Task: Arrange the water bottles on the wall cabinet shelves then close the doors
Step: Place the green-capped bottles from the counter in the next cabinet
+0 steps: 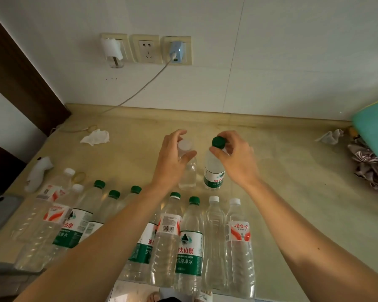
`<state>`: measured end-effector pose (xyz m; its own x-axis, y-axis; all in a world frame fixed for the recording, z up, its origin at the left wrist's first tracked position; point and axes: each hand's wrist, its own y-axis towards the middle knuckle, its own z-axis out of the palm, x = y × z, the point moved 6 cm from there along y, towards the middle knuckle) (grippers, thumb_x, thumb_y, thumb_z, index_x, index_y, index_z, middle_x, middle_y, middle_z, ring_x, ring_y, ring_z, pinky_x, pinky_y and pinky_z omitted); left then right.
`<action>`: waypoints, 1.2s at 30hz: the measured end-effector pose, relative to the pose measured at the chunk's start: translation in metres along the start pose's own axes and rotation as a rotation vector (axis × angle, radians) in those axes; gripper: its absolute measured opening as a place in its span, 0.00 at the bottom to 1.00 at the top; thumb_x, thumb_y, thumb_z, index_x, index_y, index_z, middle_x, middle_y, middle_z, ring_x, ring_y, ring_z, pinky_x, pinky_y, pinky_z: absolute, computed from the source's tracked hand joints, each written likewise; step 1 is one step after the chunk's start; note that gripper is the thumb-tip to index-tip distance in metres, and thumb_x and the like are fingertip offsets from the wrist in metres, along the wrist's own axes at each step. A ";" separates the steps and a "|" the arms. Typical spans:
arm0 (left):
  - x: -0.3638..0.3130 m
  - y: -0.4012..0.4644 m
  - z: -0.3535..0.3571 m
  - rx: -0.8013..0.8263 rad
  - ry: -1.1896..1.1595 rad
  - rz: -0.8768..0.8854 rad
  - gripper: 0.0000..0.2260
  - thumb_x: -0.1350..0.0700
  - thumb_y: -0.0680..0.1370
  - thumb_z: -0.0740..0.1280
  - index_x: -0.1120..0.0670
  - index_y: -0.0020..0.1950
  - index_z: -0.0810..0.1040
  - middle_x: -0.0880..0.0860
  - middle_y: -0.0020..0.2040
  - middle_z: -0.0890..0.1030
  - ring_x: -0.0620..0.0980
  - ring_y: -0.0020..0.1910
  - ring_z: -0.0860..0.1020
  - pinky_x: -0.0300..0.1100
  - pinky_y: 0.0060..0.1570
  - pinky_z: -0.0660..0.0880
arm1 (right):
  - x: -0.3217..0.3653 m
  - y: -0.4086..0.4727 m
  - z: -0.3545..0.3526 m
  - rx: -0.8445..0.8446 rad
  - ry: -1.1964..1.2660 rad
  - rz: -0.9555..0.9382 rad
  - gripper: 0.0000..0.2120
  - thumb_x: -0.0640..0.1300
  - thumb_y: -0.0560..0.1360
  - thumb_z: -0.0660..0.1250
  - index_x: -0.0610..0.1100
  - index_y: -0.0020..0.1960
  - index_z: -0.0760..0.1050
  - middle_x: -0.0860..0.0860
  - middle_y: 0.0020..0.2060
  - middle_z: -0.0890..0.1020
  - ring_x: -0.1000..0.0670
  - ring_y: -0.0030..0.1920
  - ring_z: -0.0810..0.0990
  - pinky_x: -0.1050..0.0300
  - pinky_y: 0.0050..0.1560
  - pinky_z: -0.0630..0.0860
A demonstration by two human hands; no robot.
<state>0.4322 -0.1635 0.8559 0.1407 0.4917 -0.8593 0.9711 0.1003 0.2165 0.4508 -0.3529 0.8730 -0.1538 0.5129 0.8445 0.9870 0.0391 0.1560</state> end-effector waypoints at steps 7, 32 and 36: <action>0.022 0.001 0.001 0.114 -0.033 -0.123 0.33 0.47 0.70 0.79 0.47 0.71 0.68 0.46 0.60 0.76 0.40 0.58 0.76 0.32 0.56 0.73 | -0.029 -0.014 0.006 0.047 0.061 0.073 0.28 0.54 0.71 0.78 0.51 0.67 0.73 0.65 0.56 0.80 0.66 0.56 0.78 0.68 0.59 0.73; 0.031 -0.006 -0.001 0.195 -0.268 -0.294 0.33 0.60 0.66 0.82 0.50 0.67 0.71 0.47 0.57 0.81 0.44 0.56 0.80 0.39 0.51 0.78 | -0.051 -0.044 0.023 -0.045 0.195 0.322 0.26 0.46 0.64 0.82 0.52 0.57 0.74 0.59 0.47 0.83 0.61 0.44 0.82 0.67 0.40 0.75; -0.025 -0.002 -0.034 0.216 -0.331 -0.129 0.31 0.64 0.66 0.81 0.54 0.66 0.73 0.50 0.55 0.83 0.37 0.48 0.82 0.31 0.42 0.77 | 0.007 -0.058 -0.012 -0.146 0.239 0.238 0.28 0.46 0.65 0.82 0.52 0.60 0.75 0.60 0.49 0.83 0.69 0.45 0.80 0.74 0.39 0.74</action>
<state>0.4205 -0.1465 0.8925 0.0349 0.1784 -0.9833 0.9980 -0.0586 0.0248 0.3924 -0.3624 0.8759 0.0559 0.2773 0.9592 0.9820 -0.1887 -0.0027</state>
